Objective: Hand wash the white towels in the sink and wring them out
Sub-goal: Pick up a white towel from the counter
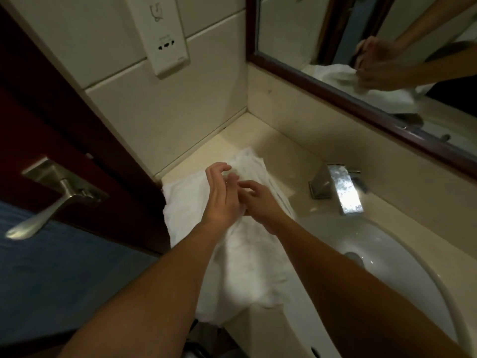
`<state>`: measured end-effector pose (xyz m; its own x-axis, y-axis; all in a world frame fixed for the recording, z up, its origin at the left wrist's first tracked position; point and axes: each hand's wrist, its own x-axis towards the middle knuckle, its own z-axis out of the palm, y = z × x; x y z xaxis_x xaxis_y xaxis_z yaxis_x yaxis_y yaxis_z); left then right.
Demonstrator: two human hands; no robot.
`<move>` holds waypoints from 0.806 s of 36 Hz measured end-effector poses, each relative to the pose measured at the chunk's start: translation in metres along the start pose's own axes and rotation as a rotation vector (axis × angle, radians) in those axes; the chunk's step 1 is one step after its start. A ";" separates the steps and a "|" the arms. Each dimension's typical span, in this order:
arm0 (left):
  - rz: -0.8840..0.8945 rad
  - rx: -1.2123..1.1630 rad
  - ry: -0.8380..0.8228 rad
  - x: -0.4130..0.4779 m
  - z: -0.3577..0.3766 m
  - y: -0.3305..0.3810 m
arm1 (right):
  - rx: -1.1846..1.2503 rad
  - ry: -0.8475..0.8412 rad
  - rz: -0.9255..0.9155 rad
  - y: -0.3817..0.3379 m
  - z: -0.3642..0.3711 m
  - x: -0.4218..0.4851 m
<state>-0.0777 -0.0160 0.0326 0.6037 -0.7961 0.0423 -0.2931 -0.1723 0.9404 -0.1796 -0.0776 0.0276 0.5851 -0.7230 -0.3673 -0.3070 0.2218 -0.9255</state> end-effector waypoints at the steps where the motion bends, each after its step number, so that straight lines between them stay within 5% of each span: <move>1: 0.022 0.030 0.012 -0.002 -0.002 0.001 | 0.046 0.013 0.007 0.001 -0.001 0.000; 9: -0.102 0.380 0.112 -0.035 -0.016 -0.015 | 0.248 0.062 0.043 -0.007 -0.014 -0.006; 15: -0.279 0.387 0.162 -0.078 0.002 -0.014 | 0.413 0.073 0.043 -0.021 -0.013 -0.015; 29: -0.036 0.228 0.131 -0.032 0.004 0.087 | 0.352 0.144 -0.104 -0.051 -0.068 -0.059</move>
<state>-0.1252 -0.0079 0.1121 0.7032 -0.7078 0.0671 -0.4201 -0.3376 0.8424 -0.2494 -0.0914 0.1030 0.4806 -0.8321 -0.2768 0.0393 0.3358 -0.9411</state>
